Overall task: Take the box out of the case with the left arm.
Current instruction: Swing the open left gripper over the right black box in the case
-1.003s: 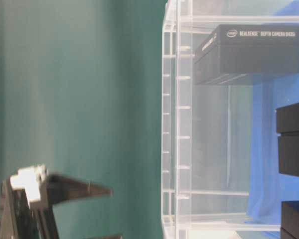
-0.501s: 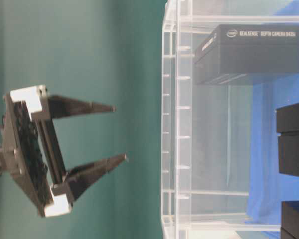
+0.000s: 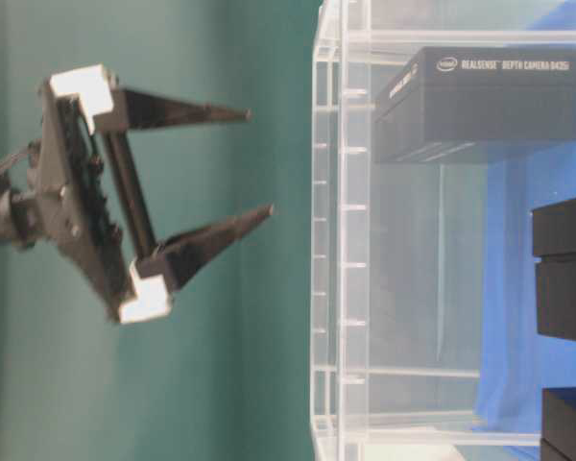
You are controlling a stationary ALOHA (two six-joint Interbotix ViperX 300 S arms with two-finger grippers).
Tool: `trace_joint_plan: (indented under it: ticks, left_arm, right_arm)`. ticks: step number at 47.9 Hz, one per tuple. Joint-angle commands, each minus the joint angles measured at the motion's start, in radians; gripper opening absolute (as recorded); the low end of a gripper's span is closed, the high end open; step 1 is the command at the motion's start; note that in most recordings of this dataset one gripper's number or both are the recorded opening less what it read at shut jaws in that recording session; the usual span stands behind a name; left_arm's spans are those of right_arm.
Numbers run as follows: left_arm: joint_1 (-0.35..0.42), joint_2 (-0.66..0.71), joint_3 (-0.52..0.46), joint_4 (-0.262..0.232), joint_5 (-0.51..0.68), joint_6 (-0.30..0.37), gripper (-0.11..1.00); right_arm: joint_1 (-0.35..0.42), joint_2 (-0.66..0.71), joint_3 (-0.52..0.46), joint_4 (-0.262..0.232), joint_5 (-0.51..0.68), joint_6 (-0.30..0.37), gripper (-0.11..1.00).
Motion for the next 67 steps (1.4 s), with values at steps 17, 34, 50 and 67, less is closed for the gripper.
trace_joint_plan:
  ticks: [17, 34, 50, 67]
  left_arm:
    - [-0.011, 0.103, -0.184, 0.002, 0.035, 0.006, 0.90]
    - [-0.009, 0.124, -0.199, 0.005, 0.032, 0.006, 0.90]
    - [-0.008, 0.124, -0.196, 0.006, 0.032, 0.006, 0.90]
    - [-0.008, 0.124, -0.195, 0.008, 0.032, 0.006, 0.90]
  right_arm:
    - [-0.002, -0.011, -0.008, 0.003, 0.020, 0.002, 0.00]
    - [-0.002, -0.011, -0.008, 0.003, 0.020, 0.002, 0.00]
    - [-0.002, -0.011, -0.008, 0.003, 0.020, 0.002, 0.00]
    - [-0.002, -0.011, -0.008, 0.005, 0.020, 0.002, 0.00]
